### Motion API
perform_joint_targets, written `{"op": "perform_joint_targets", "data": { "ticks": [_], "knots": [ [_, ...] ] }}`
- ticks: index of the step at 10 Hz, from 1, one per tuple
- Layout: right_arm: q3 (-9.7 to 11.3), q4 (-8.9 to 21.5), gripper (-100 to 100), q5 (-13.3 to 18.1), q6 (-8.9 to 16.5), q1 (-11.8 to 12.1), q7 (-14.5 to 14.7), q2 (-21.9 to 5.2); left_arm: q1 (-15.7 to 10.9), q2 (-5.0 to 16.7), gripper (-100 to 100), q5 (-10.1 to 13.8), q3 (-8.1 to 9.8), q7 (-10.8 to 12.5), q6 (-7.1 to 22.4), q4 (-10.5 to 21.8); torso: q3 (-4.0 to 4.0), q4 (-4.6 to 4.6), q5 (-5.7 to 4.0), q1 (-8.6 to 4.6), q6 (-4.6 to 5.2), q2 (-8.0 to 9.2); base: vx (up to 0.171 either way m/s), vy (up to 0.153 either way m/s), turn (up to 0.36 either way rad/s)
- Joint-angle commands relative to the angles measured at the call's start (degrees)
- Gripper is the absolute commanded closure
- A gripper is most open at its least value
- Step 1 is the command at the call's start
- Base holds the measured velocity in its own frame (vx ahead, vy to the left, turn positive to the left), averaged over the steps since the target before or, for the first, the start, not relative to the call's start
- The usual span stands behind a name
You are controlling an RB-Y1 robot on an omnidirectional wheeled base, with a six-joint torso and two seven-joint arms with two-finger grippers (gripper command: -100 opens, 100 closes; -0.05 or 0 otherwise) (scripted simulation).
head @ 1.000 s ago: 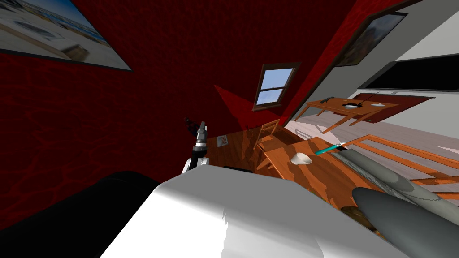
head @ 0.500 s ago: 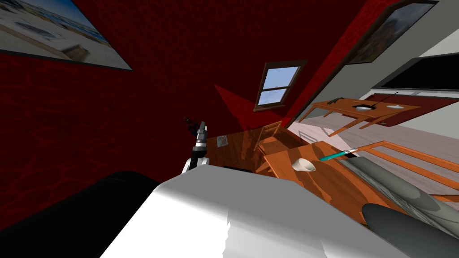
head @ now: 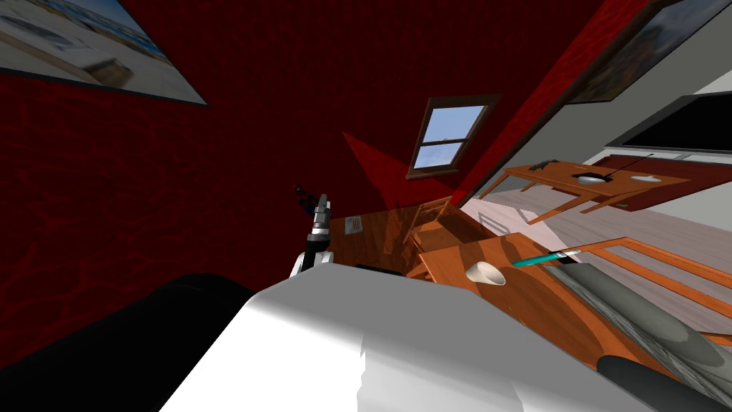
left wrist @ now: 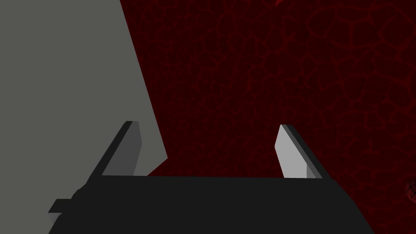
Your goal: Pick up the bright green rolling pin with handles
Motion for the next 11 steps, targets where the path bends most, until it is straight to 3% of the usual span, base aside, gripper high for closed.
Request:
{"op": "perform_joint_targets", "data": {
  "ticks": [1, 4, 5, 6, 7, 8, 9, 11],
  "knots": [
    [1.7, 0.2, -100, -0.9, 0.7, -0.3, 0.1, -0.9, 0.0, 0.0, 0, 0.0, 0.00, 0.0, 0.0, 0.0, 0.00, 0.00, 0.00, 0.00, 0.00, 0.00, 0.014, -0.048, -0.008],
    [4.7, 1.8, -100, -0.5, -0.2, -0.7, 0.3, -0.2, 0.0, 0.0, 0, 0.0, 0.00, 0.0, 0.0, 0.0, 0.15, 0.01, -0.14, -0.52, 0.15, 0.29, 0.019, -0.049, 0.019],
    [3.6, 1.4, -100, -0.3, -0.2, -0.5, 0.2, -0.3, 0.0, 0.0, 0, 0.0, 0.00, 0.0, 0.0, 0.0, 0.19, -0.02, -0.25, -0.74, 0.28, 0.40, 0.010, -0.026, 0.008],
    [3.6, 1.5, 0, -0.2, -0.3, -0.5, 0.2, -0.2, 0.0, 0.0, 0, 0.0, 0.00, 0.0, 0.0, 0.0, 0.24, 0.00, -0.27, -0.77, 0.29, 0.49, 0.000, 0.000, 0.000],
    [3.8, 3.1, -100, -0.1, 0.7, -0.7, 0.7, 0.0, 0.0, 0.0, 0, 0.0, 0.00, 0.0, 0.0, 0.0, 0.27, 0.01, -0.26, -0.71, 0.29, 0.54, 0.068, 0.058, 0.058],
    [3.7, 2.3, -100, -0.2, 0.0, -0.6, 0.3, -0.4, 0.0, 0.0, 0, 0.0, -0.01, 0.0, 0.0, 0.0, 0.19, -0.01, -0.22, -0.52, 0.27, 0.37, 0.043, 0.036, 0.010],
    [3.7, 2.4, 100, -0.3, 0.1, -0.6, 0.4, -0.4, 0.0, 0.0, 0, 0.0, 0.00, 0.0, 0.0, 0.0, 0.19, -0.02, -0.21, -0.55, 0.29, 0.41, 0.005, 0.005, -0.004],
    [3.7, 2.4, 100, -0.3, 0.1, -0.6, 0.4, -0.4, 0.0, 0.0, 0, 0.0, 0.00, 0.0, 0.0, 0.0, 0.27, 0.02, -0.25, -0.67, 0.29, 0.55, 0.000, 0.000, 0.000]
  ]
}}
